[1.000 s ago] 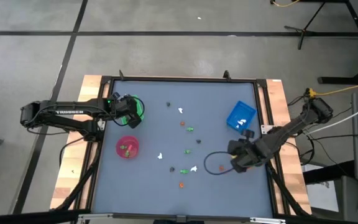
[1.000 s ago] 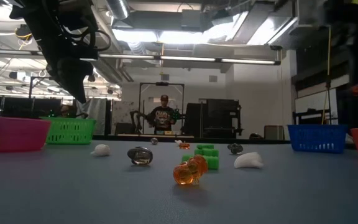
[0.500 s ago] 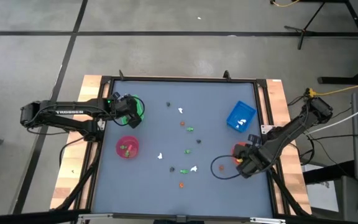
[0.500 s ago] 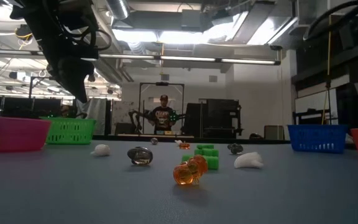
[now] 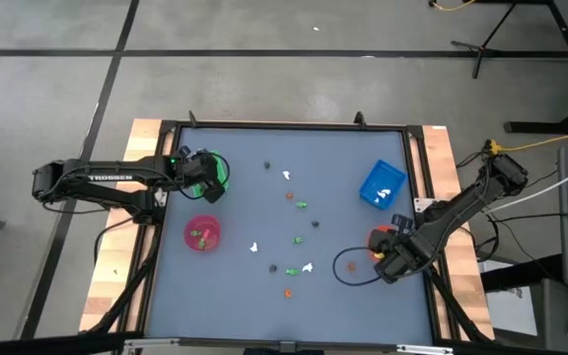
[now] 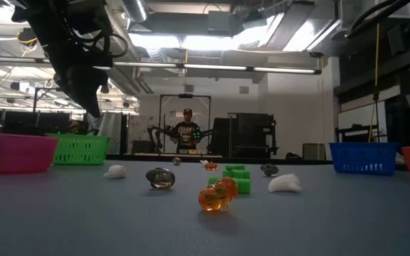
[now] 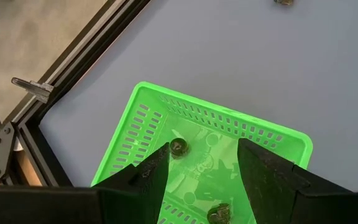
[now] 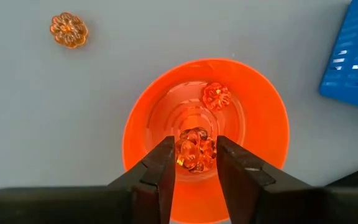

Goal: Sort Halloween decoration
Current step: Put the small orange pumpkin toy into the transparent orange bowl, then put the small black skull toy into the green basket

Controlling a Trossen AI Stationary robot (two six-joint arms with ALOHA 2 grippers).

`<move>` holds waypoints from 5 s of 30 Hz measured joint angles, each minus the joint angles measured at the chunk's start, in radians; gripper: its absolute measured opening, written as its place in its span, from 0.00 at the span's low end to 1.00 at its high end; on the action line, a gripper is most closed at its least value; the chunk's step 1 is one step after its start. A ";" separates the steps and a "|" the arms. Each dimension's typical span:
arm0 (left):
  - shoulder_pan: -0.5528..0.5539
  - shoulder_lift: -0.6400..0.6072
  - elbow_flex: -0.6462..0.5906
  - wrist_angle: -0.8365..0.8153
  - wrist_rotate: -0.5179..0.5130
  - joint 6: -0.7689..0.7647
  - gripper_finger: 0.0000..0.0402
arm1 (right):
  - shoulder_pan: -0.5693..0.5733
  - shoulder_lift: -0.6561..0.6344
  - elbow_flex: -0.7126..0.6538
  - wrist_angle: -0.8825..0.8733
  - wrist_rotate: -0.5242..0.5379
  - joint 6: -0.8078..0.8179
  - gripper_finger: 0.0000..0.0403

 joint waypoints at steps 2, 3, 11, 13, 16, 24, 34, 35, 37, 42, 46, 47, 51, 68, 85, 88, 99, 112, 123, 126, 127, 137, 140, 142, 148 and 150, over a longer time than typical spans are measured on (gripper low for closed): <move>0.000 0.000 0.000 0.000 0.000 0.000 0.43 | 0.000 0.000 0.000 0.000 0.000 0.000 0.31; 0.000 0.000 0.000 0.000 0.000 0.000 0.43 | 0.000 0.000 0.000 0.000 0.000 0.000 0.33; 0.000 0.000 0.000 0.000 0.000 0.000 0.43 | 0.000 0.000 0.000 -0.001 0.000 0.000 0.51; 0.000 0.000 0.000 0.000 0.000 0.000 0.43 | 0.000 0.000 0.000 -0.001 0.000 0.000 0.54; 0.000 0.000 0.000 0.000 0.000 0.000 0.43 | 0.000 0.000 0.000 0.000 0.000 0.000 0.57; -0.006 0.000 0.000 0.062 0.165 0.108 0.43 | 0.000 0.000 0.000 0.000 0.000 0.000 0.58; -0.089 0.000 0.000 0.343 0.270 0.139 0.43 | 0.000 0.000 0.000 0.000 0.000 0.000 0.58; -0.098 0.000 0.000 0.370 0.275 0.139 0.43 | 0.000 0.000 0.000 0.000 0.000 0.000 0.58; -0.114 0.000 0.000 0.415 0.297 0.139 0.43 | 0.000 0.000 0.000 0.000 0.000 0.000 0.58; -0.156 0.000 0.000 0.499 0.331 0.139 0.43 | 0.000 0.000 0.000 0.000 0.000 0.000 0.58; -0.169 0.000 0.000 0.573 0.327 0.164 0.43 | 0.000 0.000 0.000 0.000 0.000 0.000 0.58; -0.169 0.000 0.000 0.598 0.319 0.184 0.43 | 0.000 0.000 0.000 0.000 0.000 0.000 0.58; -0.142 0.000 0.000 0.716 0.290 0.275 0.43 | 0.000 0.000 0.000 0.000 0.001 0.000 0.58; 0.181 0.352 0.170 0.902 0.472 0.376 0.43 | 0.000 0.000 0.000 0.000 0.002 -0.002 0.58; 0.335 0.772 0.330 0.660 0.631 0.533 0.43 | 0.000 0.000 0.000 0.002 0.004 -0.003 0.58; 0.335 0.798 0.330 0.659 0.635 0.534 0.43 | 0.000 0.000 0.000 0.002 0.004 -0.003 0.58; 0.332 0.852 0.330 0.658 0.645 0.558 0.43 | 0.000 0.000 0.000 0.002 0.004 -0.003 0.58; 0.331 0.886 0.332 0.656 0.634 0.558 0.43 | 0.000 0.000 0.000 0.005 0.004 -0.003 0.58; 0.330 0.888 0.332 0.654 0.631 0.557 0.31 | 0.000 0.000 0.000 0.005 0.003 -0.003 0.58; 0.330 0.888 0.332 0.653 0.632 0.556 0.28 | 0.000 0.000 0.000 0.005 0.003 -0.003 0.58; 0.330 0.888 0.332 0.653 0.632 0.555 0.27 | 0.000 0.000 0.000 0.005 0.003 -0.003 0.58; 0.331 0.889 0.331 0.651 0.626 0.547 0.20 | 0.000 0.000 0.000 0.006 0.003 -0.003 0.58; 0.331 0.889 0.330 0.650 0.626 0.547 0.20 | 0.000 0.000 0.000 0.006 0.003 -0.003 0.58; 0.331 0.890 0.330 0.650 0.626 0.547 0.20 | 0.000 0.000 0.000 0.006 0.003 -0.003 0.58; 0.331 0.890 0.330 0.650 0.625 0.547 0.20 | 0.000 0.000 0.000 0.006 0.003 -0.003 0.58; 0.331 0.890 0.330 0.650 0.625 0.547 0.20 | 0.000 0.000 0.000 0.006 0.003 -0.003 0.58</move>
